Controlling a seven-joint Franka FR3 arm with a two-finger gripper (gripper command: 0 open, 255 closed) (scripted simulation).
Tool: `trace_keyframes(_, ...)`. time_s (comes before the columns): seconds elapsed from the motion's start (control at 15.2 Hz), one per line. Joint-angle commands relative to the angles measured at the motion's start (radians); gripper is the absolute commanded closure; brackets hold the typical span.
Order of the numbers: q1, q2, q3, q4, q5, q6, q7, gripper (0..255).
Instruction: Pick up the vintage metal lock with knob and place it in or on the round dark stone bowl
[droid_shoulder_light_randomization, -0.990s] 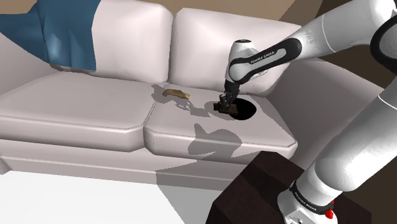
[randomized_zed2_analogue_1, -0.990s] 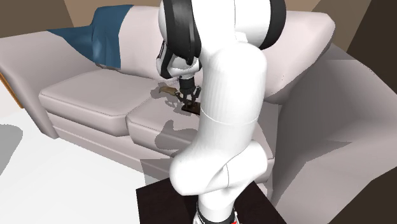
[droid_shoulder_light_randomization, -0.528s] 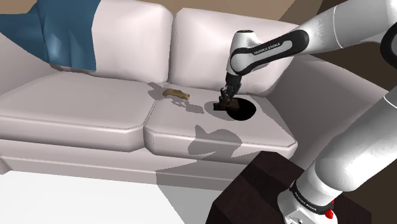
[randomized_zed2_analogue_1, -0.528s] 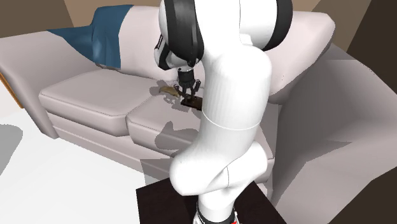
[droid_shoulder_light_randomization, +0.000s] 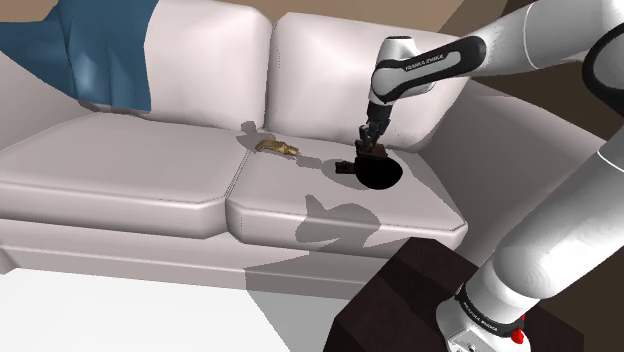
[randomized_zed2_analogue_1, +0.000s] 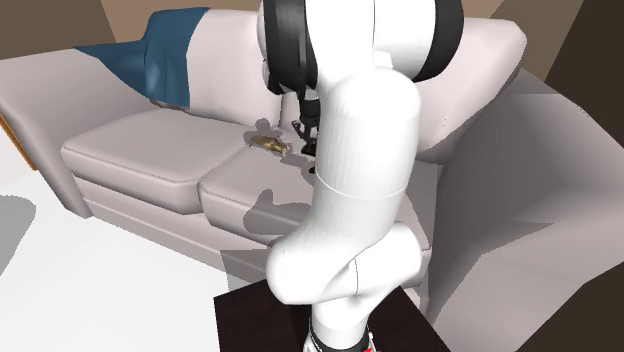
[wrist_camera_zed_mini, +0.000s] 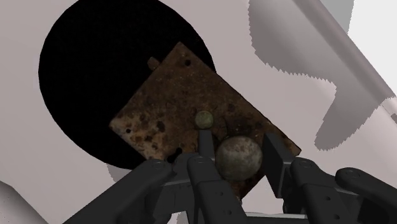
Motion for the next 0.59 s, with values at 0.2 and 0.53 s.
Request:
trace_keyframes(0.2,-0.052,0.068,-0.063,0.097,0.017,-0.021,-0.127,255)
trace_keyframes(0.53,-0.073,0.114,-0.084,0.118,0.029,0.006,-0.173,255)
